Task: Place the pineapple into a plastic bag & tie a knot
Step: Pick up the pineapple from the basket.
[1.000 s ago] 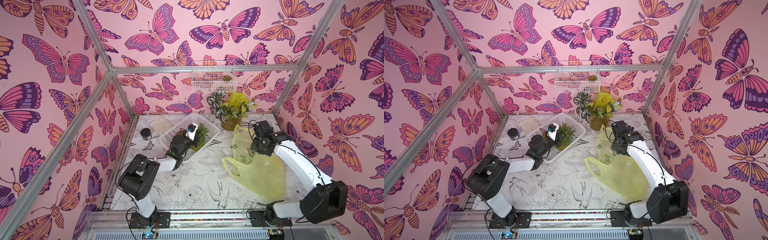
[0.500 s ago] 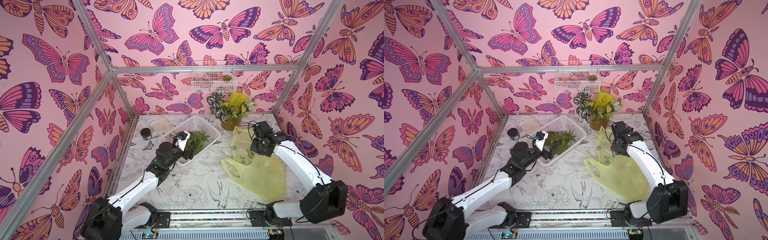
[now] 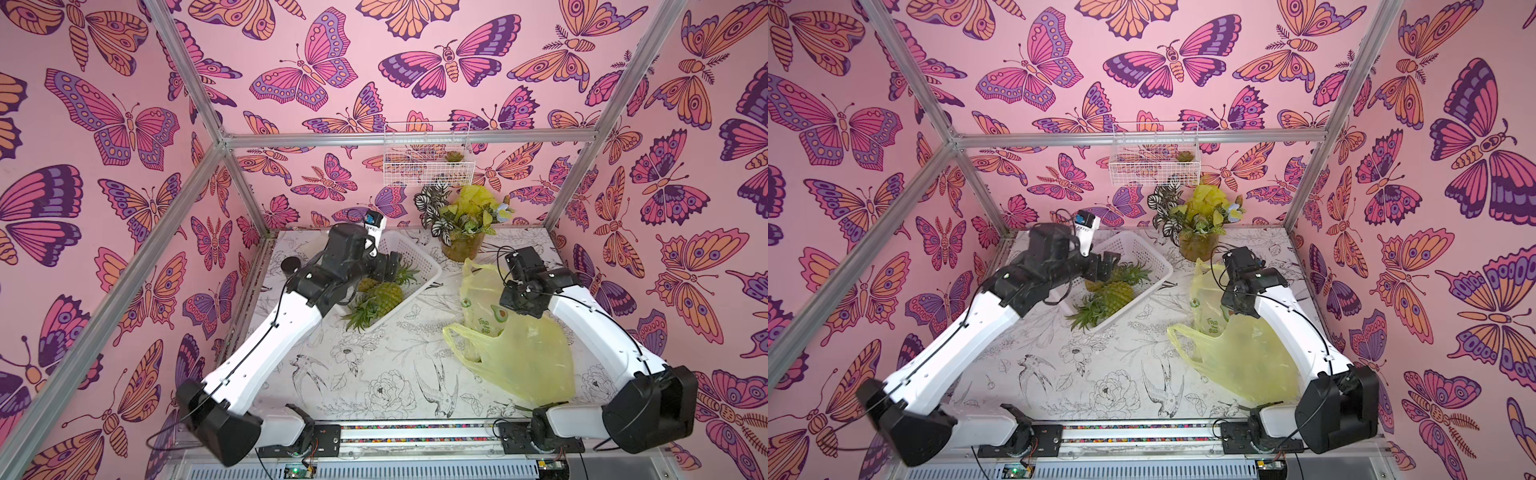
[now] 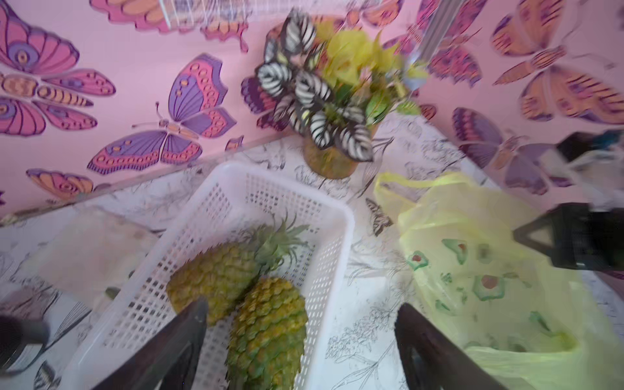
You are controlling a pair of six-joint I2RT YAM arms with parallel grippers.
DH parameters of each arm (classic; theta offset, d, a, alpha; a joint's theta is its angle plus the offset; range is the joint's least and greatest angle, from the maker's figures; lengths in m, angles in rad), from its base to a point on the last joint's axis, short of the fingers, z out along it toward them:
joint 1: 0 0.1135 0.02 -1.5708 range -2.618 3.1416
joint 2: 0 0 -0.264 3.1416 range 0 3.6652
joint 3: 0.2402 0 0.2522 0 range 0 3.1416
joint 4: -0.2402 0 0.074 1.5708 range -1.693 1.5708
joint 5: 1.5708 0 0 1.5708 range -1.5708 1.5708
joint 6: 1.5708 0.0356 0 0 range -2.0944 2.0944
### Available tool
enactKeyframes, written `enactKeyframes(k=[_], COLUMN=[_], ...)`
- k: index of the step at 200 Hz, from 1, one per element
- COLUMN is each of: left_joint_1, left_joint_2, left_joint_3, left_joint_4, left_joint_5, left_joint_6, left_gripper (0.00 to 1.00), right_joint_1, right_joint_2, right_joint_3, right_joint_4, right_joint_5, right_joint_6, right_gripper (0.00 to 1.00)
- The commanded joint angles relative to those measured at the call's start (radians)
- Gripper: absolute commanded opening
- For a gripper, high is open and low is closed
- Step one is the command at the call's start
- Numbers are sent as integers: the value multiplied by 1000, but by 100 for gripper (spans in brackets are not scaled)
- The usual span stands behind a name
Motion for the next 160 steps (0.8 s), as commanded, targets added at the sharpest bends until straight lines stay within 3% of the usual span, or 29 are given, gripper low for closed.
enactKeyframes(k=[1, 19, 44, 160], left_joint_1=[12, 44, 62, 110], left_joint_2=[70, 66, 89, 266], left_joint_3=[56, 28, 3, -93], left_joint_4=[-390, -440, -502, -527], left_joint_5=[-42, 58, 108, 41], left_joint_6=[6, 63, 121, 269], left_gripper=[88, 88, 89, 90], right_joint_1=[-6, -6, -5, -6], right_joint_2=[-32, -37, -38, -29], right_joint_3=[-14, -22, -34, -50], right_joint_4=[4, 6, 11, 28], right_joint_5=[-3, -8, -17, -51], right_joint_6=[11, 13, 12, 10], right_gripper=[0, 0, 0, 0])
